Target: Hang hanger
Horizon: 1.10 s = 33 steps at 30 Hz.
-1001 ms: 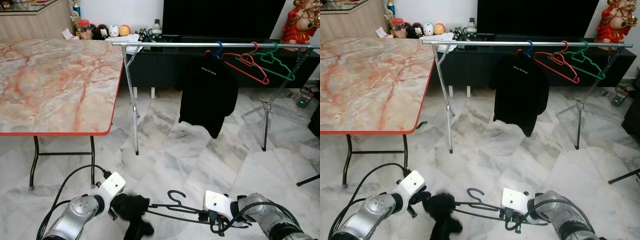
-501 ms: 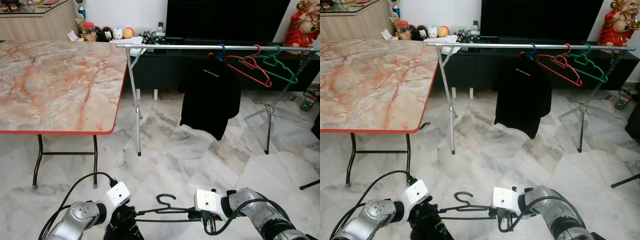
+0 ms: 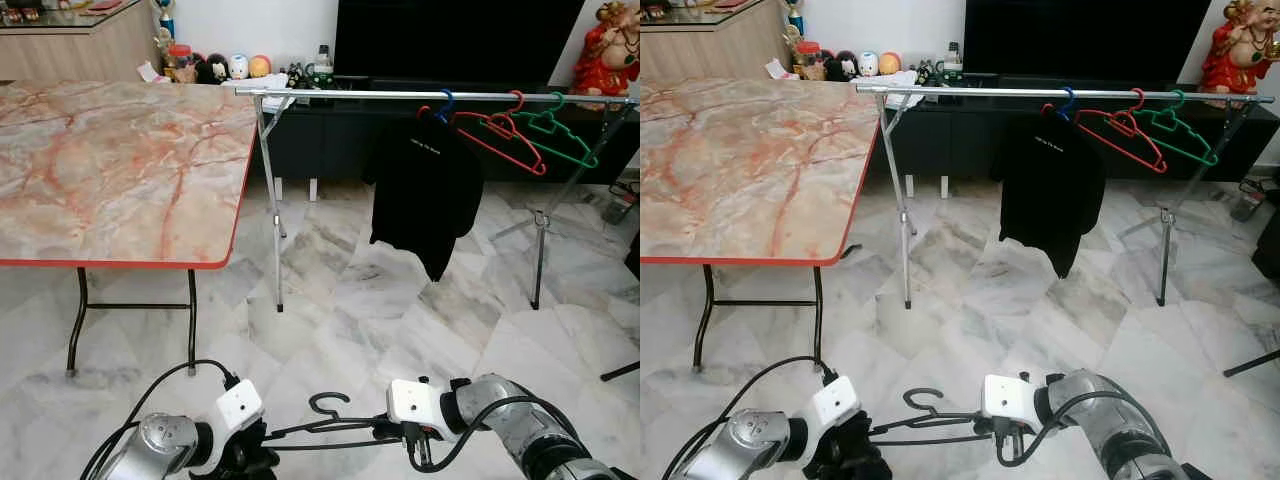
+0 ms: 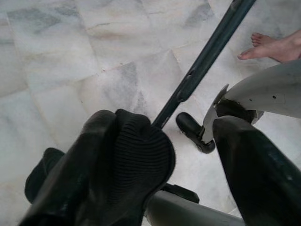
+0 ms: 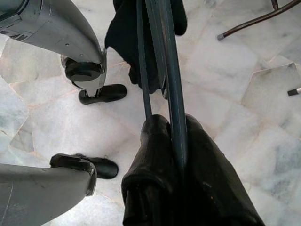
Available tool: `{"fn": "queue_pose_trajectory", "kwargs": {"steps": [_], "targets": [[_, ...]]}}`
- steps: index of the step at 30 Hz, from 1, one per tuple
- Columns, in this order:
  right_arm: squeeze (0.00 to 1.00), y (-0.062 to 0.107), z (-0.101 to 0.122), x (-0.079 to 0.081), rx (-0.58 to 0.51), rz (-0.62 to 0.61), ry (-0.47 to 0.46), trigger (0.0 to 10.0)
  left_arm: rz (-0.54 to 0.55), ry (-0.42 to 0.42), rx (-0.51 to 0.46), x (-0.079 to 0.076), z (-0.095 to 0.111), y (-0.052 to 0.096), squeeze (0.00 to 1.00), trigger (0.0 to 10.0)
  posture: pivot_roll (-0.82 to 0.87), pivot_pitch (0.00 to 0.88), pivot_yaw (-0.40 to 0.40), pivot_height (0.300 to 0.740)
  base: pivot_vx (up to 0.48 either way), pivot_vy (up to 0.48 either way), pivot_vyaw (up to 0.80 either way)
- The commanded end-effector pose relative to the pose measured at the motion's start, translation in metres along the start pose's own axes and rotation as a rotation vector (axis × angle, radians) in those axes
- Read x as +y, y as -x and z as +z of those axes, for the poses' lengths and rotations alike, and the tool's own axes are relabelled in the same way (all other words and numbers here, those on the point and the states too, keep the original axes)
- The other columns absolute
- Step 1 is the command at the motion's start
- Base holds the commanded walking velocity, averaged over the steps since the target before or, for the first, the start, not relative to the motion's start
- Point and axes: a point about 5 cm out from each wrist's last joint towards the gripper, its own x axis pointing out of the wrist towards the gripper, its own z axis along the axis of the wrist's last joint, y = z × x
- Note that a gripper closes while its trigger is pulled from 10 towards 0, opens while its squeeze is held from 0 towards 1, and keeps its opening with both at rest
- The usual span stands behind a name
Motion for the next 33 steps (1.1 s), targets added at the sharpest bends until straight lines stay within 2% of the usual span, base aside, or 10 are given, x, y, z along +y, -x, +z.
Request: {"fn": "queue_pose_trajectory", "kwargs": {"steps": [1, 10, 12, 15, 16, 18, 20, 21, 22, 33], "targets": [[0.00, 0.000, 0.011, -0.006, -0.040, -0.021, 0.054, 0.0, -0.005, 0.004, 0.003, 0.001, -0.001, 0.002, 1.00, 10.0, 0.07, 0.080, -0.040, 0.740, 0.000, 0.000, 0.00], [0.00, 0.003, 0.022, -0.013, -0.098, -0.034, 0.068, 0.0, 0.029, -0.047, 0.067, 0.005, -0.005, 0.002, 1.00, 10.0, 0.06, 0.084, -0.038, 0.740, 0.000, 0.000, 0.00], [0.00, 0.004, 0.024, -0.014, -0.107, -0.026, 0.078, 0.0, 0.120, -0.070, 0.100, 0.013, -0.009, -0.001, 1.00, 10.0, 0.06, 0.084, -0.038, 0.740, 0.000, 0.000, 0.00], [0.00, 0.005, 0.025, -0.014, -0.113, -0.023, 0.082, 0.0, 0.165, -0.086, 0.112, 0.017, -0.010, -0.001, 1.00, 10.0, 0.06, 0.085, -0.038, 0.740, 0.000, 0.000, 0.00], [0.00, 0.006, 0.026, -0.015, -0.116, -0.024, 0.084, 0.0, 0.182, -0.087, 0.113, 0.018, -0.010, -0.001, 0.00, 10.0, 0.06, 0.085, -0.038, 0.740, 0.000, 0.000, 0.00], [0.00, 0.006, 0.026, -0.015, -0.117, -0.024, 0.084, 0.0, 0.181, -0.084, 0.113, 0.018, -0.010, -0.002, 0.00, 10.0, 0.06, 0.085, -0.038, 0.740, 0.000, 0.000, 0.00], [0.00, 0.007, 0.025, -0.014, -0.117, -0.025, 0.083, 0.0, 0.193, -0.083, 0.103, 0.019, -0.011, -0.003, 0.00, 3.4, 0.06, 0.084, -0.037, 0.740, 0.000, 0.000, 0.00], [0.00, 0.007, 0.025, -0.014, -0.117, -0.025, 0.083, 0.0, 0.193, -0.083, 0.103, 0.019, -0.011, -0.003, 0.00, 3.4, 0.06, 0.084, -0.037, 0.740, 0.000, 0.000, 0.00], [0.00, 0.007, 0.025, -0.014, -0.117, -0.025, 0.083, 0.0, 0.182, -0.083, 0.094, 0.018, -0.010, -0.003, 0.00, 0.0, 0.06, 0.085, -0.038, 0.740, 0.000, 0.000, 0.00], [0.00, 0.007, 0.023, -0.014, -0.107, -0.024, 0.078, 0.0, 0.133, -0.100, 0.083, 0.014, -0.010, -0.004, 0.00, 0.0, 0.06, 0.084, -0.039, 0.740, 0.000, 0.000, 0.00]]}}
